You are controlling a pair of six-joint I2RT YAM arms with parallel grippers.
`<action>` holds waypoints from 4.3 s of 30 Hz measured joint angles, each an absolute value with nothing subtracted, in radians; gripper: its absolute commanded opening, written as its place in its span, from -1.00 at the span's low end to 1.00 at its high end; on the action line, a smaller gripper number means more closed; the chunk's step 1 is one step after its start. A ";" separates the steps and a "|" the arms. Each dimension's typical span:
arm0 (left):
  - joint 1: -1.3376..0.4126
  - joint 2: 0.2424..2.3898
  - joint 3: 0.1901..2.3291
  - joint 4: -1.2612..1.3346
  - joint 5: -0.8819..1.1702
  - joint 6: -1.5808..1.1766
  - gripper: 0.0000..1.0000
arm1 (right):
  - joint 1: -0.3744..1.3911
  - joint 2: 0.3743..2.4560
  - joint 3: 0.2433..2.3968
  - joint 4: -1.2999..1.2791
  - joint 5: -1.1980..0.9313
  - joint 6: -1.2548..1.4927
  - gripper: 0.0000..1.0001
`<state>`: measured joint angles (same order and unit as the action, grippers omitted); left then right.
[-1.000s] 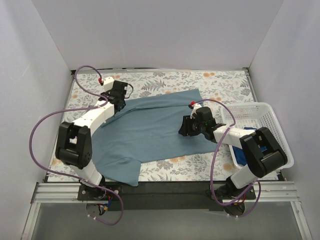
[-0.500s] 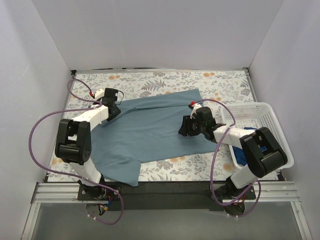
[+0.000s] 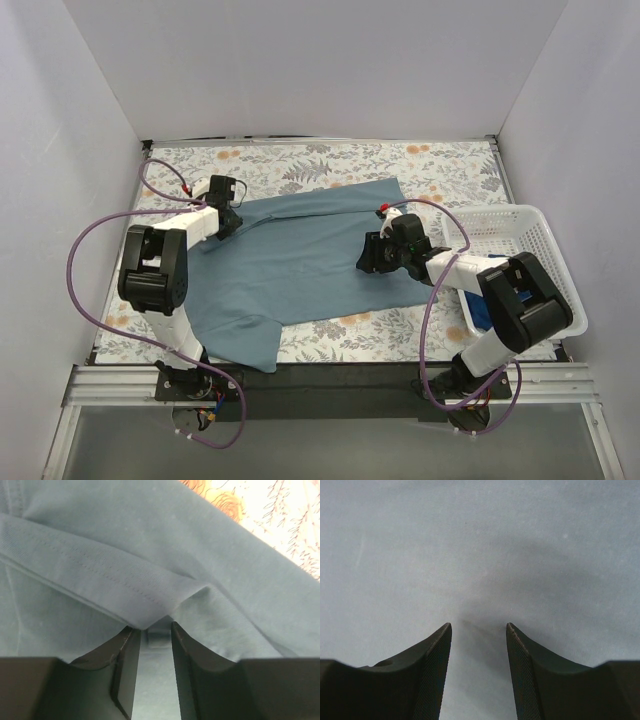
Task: Fold and stack the t-shirts
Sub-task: Fold the tshirt
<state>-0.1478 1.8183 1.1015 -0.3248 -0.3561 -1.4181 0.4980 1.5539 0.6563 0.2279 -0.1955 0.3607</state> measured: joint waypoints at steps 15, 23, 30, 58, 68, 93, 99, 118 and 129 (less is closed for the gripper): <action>-0.146 1.825 1.111 -0.317 -0.299 -1.422 -1.00 | 0.498 1.565 0.657 0.236 -0.213 0.361 0.08; -0.146 1.776 1.105 -0.359 -0.249 -1.450 -1.00 | 0.498 1.565 0.657 0.236 -0.213 0.361 0.08; -0.152 1.698 1.073 -0.404 -0.192 -1.504 -1.00 | 0.498 1.565 0.657 0.236 -0.213 0.362 0.08; -0.376 1.610 0.995 -0.494 -0.011 -1.681 -0.80 | 0.498 1.575 0.658 0.246 -0.240 0.362 0.07; -0.387 1.521 0.985 -0.533 -0.107 -1.663 0.25 | 0.498 1.591 0.667 0.259 -0.263 0.360 0.04; -0.095 1.334 0.614 -0.279 -0.222 -1.562 0.43 | 0.498 1.595 0.668 0.263 -0.290 0.355 0.04; -0.095 1.344 0.615 -0.255 -0.182 -1.576 0.31 | 0.498 1.596 0.668 0.263 -0.291 0.355 0.04; -0.096 1.149 0.645 -0.384 -0.064 -1.647 -0.08 | 0.498 1.598 0.668 0.266 -0.295 0.355 0.03; -0.096 1.040 0.657 -0.614 -0.234 -1.678 -0.13 | 0.498 1.596 0.668 0.264 -0.303 0.352 -0.01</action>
<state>-0.0956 1.0397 0.6567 -0.6136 -0.2344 -1.6775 0.4976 1.5959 0.6678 0.2642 -0.3027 0.3519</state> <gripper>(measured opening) 0.435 0.500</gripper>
